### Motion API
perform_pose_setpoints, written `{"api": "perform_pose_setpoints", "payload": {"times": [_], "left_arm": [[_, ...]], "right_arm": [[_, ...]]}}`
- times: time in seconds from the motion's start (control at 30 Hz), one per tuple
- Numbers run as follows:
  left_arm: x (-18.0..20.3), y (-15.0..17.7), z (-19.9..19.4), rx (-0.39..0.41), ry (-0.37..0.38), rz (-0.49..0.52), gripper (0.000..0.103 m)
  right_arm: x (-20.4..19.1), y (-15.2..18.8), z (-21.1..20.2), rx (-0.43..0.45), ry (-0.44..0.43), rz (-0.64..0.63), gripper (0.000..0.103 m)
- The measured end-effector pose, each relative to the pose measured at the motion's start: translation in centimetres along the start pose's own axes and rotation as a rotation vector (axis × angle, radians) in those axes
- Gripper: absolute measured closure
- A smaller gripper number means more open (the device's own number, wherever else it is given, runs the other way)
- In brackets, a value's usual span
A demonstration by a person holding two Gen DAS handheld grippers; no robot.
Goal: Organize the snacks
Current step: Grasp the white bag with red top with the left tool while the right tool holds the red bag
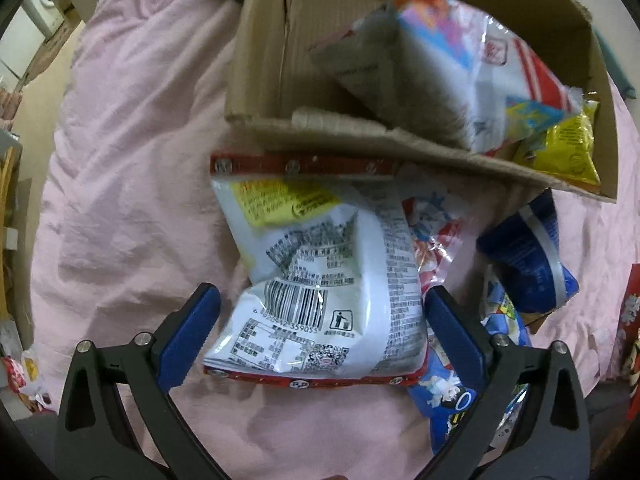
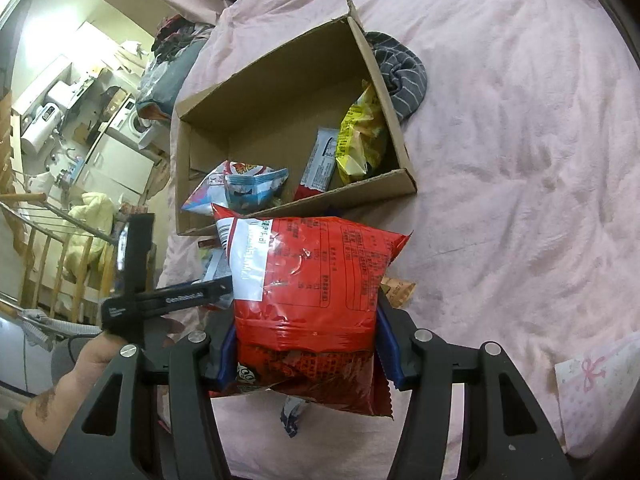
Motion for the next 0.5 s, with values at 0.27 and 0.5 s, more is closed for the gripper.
{"api": "perform_pose_setpoints", "payload": {"times": [0.27,0.5], "left_arm": [[-1.0,0.9,-1.1,0.031,-0.005,-0.004,0.046],[-1.9,2.7,-3.9,0.095,-0.024,0.014,0.047]], "right_arm": [[-0.7,0.1,0.5,-0.017,0.007,-0.022,0.045],[-1.3,0.3,0.7,-0.021,0.01,-0.043,0.045]]}}
Point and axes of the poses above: each gripper's, at about its wrist camera, not at the fingertips, and z roughly the way its jaws point, x to its right, y to its underside, the point moved 9 cm from there along z, roughly the way its jaws point, and after that the axes turned 5 degrees about y, right-handed, at the moved point
